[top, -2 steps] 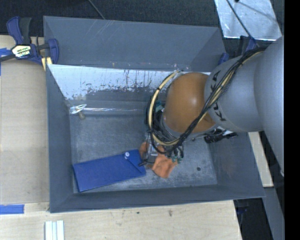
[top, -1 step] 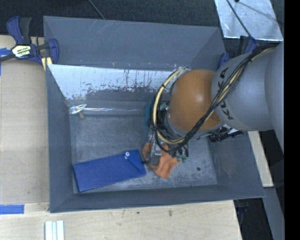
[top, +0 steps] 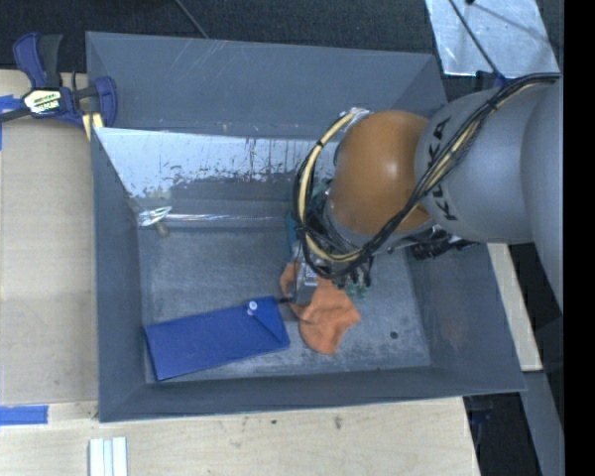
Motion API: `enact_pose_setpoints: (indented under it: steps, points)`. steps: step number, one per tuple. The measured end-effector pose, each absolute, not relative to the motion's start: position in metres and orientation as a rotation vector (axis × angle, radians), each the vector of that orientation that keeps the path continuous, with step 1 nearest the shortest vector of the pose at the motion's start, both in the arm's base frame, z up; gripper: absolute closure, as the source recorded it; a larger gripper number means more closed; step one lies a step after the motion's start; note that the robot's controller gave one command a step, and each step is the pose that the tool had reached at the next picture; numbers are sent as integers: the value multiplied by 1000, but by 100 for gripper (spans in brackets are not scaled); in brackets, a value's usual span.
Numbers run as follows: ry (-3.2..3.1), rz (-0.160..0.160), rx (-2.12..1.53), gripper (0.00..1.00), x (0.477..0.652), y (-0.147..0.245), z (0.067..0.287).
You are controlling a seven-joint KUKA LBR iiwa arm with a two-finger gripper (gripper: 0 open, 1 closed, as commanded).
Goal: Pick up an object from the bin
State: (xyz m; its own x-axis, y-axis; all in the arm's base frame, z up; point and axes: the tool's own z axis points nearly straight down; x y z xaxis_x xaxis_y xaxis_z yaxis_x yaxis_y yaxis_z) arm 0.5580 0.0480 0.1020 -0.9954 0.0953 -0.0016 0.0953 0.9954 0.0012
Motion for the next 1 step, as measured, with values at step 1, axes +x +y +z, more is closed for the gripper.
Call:
enact_pose_setpoints:
  steps: [1]
  points:
    - [3136, 1, 149, 100, 534, 59, 254]
